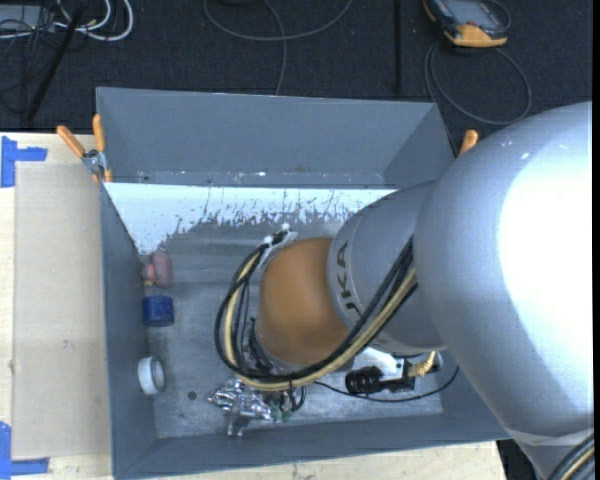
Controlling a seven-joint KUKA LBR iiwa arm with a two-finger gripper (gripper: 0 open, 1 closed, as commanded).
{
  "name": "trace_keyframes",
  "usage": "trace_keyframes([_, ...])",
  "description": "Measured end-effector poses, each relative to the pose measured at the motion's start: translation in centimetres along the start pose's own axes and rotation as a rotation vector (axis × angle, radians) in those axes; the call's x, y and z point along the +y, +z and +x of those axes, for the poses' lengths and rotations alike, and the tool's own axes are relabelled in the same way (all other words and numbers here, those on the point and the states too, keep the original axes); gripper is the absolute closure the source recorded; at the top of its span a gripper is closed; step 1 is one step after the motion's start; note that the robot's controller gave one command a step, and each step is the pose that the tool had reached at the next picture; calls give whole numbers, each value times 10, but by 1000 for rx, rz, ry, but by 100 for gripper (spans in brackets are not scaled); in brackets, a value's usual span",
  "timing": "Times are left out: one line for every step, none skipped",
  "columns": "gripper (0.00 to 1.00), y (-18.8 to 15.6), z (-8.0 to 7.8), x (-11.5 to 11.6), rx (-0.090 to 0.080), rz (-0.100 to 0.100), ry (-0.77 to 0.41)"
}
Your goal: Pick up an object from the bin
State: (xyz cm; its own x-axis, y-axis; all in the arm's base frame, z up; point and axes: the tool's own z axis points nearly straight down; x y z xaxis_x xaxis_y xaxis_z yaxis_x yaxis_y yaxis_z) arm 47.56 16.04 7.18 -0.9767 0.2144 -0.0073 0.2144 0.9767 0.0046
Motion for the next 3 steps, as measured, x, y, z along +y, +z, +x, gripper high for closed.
trace_keyframes([0, 0, -1, 0, 5, 2, 2])
trace_keyframes([100, -1, 0, 0, 10, 4, 3])
trace_keyframes([100, -110, -3, 1, 2, 2, 2])
